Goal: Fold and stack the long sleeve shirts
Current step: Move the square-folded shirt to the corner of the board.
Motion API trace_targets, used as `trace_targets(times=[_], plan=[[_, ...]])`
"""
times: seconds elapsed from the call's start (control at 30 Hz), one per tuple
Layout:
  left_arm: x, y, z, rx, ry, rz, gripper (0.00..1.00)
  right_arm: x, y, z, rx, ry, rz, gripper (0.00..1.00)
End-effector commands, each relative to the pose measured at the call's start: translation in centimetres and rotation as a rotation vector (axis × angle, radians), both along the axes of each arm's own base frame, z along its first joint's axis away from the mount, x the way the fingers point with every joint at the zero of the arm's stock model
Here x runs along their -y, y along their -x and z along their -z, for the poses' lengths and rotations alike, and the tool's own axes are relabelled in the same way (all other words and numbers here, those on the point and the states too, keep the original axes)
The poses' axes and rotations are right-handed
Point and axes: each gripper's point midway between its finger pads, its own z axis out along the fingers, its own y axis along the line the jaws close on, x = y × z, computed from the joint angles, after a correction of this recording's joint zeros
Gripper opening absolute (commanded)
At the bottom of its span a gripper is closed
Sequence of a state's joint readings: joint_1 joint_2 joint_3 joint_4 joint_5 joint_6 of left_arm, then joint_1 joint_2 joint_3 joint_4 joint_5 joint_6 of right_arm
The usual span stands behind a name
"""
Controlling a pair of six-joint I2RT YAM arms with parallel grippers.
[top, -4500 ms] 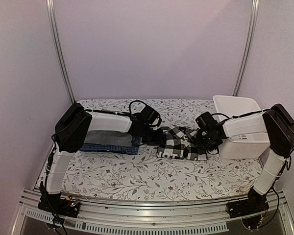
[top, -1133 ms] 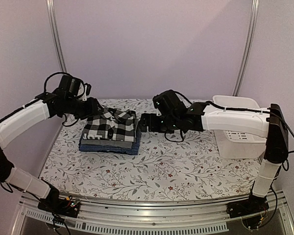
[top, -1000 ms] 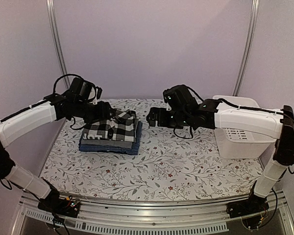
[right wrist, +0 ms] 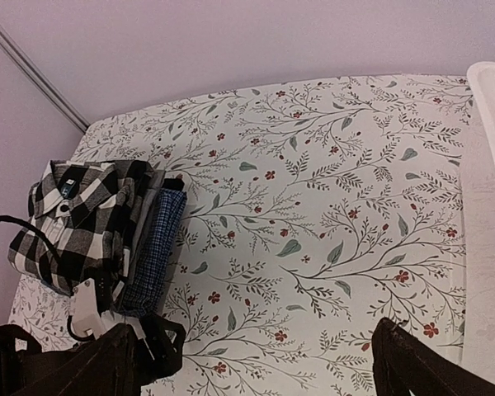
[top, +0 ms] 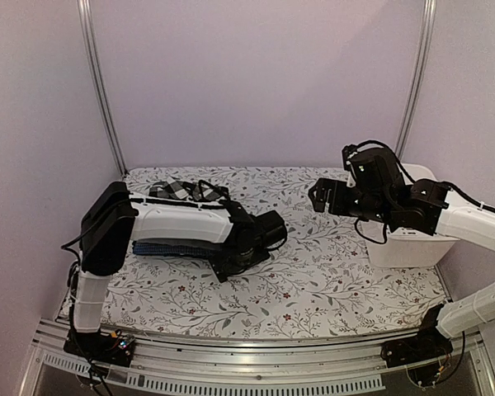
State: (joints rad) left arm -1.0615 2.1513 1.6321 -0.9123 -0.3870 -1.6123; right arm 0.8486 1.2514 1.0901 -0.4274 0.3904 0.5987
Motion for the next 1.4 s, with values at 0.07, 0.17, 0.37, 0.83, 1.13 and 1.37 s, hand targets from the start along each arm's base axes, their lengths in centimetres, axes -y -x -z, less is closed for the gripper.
trace_targets(times=[0.07, 0.17, 0.37, 0.83, 1.13, 1.37], plan=[[-2.9, -2.5, 0.7, 0.054, -0.063, -0.183, 1.00, 1.7, 0.8, 0.6, -0.003, 0.034, 0.013, 0.99], [-3.6, -3.2, 1.9, 0.047, -0.072, -0.214, 1.00, 1.9, 1.0, 0.9, -0.007, 0.041, 0.011, 0.99], [-5.6, -4.8, 3.2, 0.052, -0.098, -0.254, 1.00, 1.7, 1.2, 1.6, -0.025, 0.046, -0.003, 0.99], [-12.0, -8.6, 5.5, 0.024, -0.109, -0.273, 1.00, 0.9, 0.9, 2.7, -0.057, 0.056, -0.015, 0.99], [-18.5, -14.2, 5.4, 0.028, -0.093, -0.199, 1.00, 0.1, 0.1, 3.3, -0.068, 0.061, -0.009, 0.99], [-22.6, -18.2, 5.2, 0.032, -0.078, -0.109, 1.00, -0.9, -0.8, 3.5, -0.065, 0.062, -0.009, 0.99]])
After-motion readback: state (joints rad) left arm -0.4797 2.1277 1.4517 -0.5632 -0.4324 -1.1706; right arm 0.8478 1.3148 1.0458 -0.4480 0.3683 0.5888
